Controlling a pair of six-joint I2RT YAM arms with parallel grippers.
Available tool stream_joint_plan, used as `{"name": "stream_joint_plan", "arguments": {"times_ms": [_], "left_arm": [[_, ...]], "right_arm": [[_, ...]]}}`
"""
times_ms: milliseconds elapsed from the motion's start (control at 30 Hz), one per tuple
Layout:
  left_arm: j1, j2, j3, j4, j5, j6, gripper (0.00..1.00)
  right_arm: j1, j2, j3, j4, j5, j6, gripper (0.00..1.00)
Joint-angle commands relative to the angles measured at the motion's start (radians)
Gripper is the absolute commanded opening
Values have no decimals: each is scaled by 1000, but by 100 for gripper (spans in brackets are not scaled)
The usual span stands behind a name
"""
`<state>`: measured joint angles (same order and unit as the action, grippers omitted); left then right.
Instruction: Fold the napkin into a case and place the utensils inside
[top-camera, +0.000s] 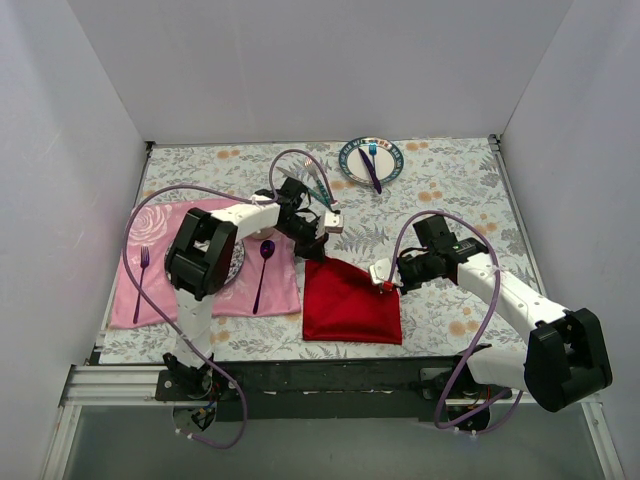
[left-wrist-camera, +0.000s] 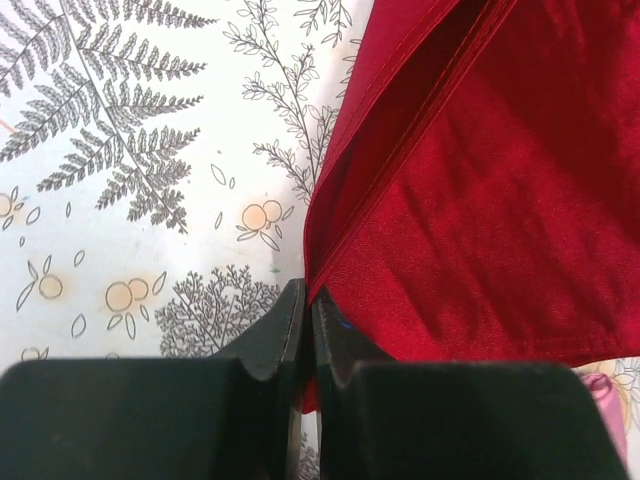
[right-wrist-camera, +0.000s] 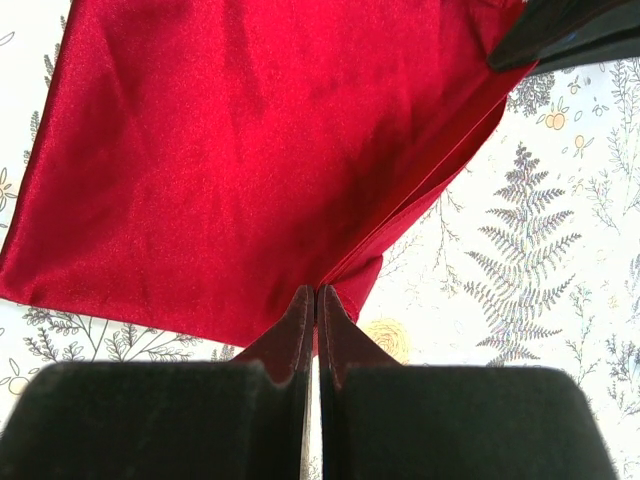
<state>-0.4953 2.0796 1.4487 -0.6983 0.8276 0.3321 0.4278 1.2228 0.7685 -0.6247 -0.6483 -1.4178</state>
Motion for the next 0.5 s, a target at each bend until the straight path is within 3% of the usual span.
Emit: {"name": "stream_joint_plan", "arguments": {"times_ms": [0, 67, 100, 467], "left_arm": [[9, -136, -47, 71, -73, -37, 0], [8, -150, -54, 69, -76, -53, 2], [6, -162, -65, 69, -76, -54, 9], [-11, -128, -70, -1, -79, -67, 36]], "right_arm": [[3, 0, 5, -29, 15, 6, 1], [3, 3, 6, -30, 19, 17, 1], [3, 1, 3, -32, 21, 20, 1], [3, -36, -21, -30, 41, 26, 1]]}}
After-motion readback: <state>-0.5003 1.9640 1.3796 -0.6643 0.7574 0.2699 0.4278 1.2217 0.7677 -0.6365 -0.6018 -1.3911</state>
